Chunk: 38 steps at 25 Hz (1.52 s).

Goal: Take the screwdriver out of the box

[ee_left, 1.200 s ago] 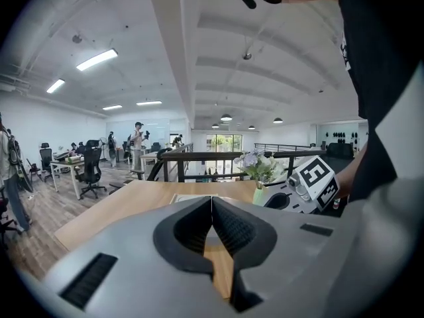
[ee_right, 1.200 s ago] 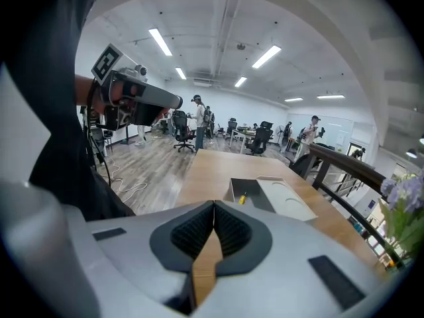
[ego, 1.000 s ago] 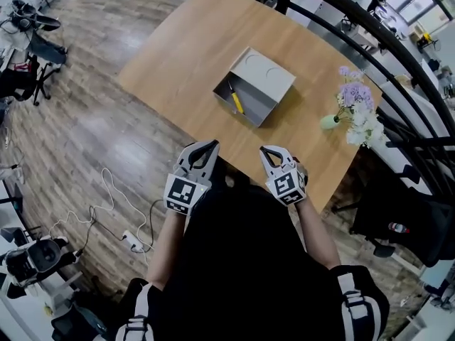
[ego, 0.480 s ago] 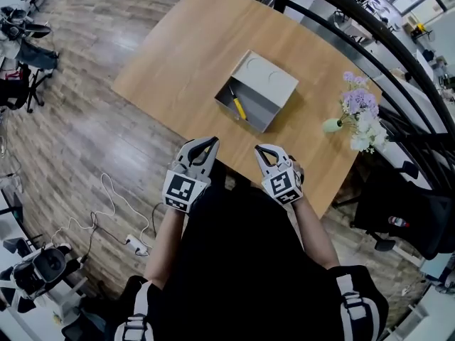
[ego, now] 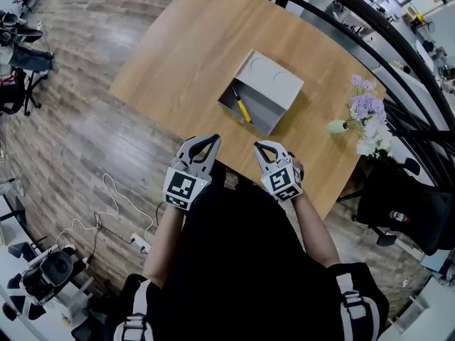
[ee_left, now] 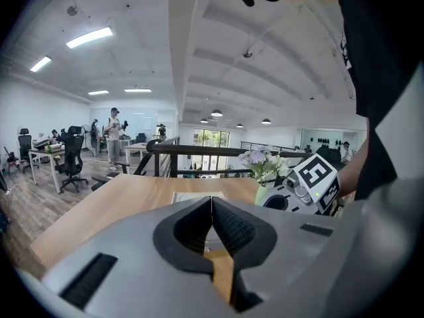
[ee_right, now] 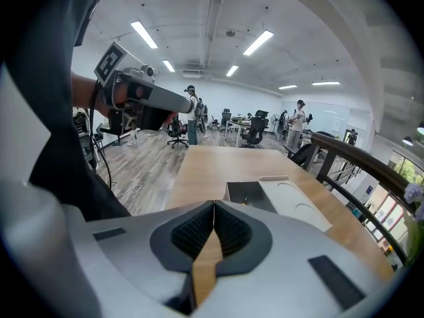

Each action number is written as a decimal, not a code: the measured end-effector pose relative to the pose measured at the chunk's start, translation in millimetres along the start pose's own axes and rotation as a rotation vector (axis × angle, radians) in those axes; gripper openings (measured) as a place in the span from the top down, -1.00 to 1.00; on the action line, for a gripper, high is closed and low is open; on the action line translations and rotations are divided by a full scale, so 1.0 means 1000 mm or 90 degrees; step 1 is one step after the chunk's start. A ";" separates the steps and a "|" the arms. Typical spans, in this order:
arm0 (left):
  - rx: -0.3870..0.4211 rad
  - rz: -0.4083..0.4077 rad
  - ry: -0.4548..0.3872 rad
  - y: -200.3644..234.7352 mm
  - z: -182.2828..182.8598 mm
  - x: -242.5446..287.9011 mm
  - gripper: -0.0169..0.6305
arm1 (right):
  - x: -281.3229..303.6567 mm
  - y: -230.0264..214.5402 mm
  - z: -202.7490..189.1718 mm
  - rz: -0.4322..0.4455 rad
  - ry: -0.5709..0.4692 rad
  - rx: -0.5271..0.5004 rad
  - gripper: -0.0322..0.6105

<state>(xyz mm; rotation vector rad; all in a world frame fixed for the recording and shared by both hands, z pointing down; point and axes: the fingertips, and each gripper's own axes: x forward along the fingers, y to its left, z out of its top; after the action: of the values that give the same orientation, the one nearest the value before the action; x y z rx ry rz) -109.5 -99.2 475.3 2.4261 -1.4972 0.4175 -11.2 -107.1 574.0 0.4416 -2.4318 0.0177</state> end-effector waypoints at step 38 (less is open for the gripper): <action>0.004 -0.069 0.033 0.094 0.005 0.054 0.88 | 0.105 -0.061 0.005 -0.024 0.117 0.031 0.82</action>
<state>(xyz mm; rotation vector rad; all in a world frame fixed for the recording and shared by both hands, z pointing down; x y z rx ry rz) -170.5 -186.5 497.1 2.4677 -1.3375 0.4595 -71.0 -198.0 629.0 0.4848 -2.2454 0.0974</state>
